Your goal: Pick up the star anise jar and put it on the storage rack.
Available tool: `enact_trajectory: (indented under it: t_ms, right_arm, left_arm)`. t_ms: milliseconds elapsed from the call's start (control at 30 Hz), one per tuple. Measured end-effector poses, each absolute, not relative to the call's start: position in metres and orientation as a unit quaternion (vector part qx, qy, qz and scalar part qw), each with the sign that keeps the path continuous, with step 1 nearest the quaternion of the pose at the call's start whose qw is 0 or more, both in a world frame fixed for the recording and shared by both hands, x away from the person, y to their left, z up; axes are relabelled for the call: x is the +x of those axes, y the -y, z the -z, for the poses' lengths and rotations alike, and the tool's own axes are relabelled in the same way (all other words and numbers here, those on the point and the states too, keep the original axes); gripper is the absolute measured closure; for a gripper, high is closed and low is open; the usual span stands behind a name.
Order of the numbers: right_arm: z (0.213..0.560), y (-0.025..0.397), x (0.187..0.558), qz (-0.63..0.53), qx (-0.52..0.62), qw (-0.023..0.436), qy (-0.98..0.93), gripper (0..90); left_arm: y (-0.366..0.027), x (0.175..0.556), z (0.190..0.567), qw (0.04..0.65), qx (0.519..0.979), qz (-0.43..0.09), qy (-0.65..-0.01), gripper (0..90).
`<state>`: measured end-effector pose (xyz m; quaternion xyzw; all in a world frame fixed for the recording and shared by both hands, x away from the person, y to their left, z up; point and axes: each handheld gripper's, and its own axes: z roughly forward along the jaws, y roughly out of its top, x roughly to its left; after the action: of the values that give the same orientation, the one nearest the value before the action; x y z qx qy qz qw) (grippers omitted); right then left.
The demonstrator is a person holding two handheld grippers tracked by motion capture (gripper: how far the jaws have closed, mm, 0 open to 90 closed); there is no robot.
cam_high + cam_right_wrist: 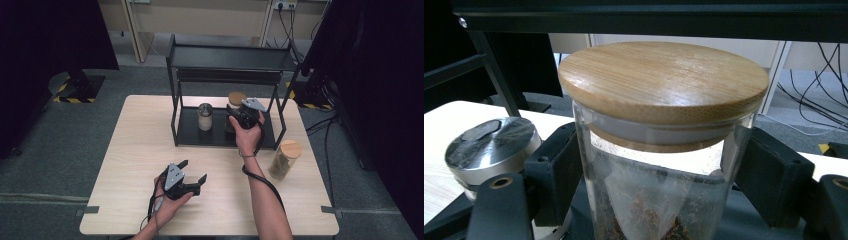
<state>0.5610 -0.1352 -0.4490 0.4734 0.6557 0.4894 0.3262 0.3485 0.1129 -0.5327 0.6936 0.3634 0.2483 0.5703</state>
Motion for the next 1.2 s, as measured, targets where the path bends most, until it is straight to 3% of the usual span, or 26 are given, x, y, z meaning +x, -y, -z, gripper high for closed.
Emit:
enact_trajectory:
  t_ms: [1200]
  right_arm:
    - [0.4577, 0.1292, 0.561, -0.479, 0.46, 0.323, -0.675, 23.9]
  left_arm:
    - [-0.1126, 0.3482, 0.5329, 0.572, 0.692, -0.25, -0.363, 11.7]
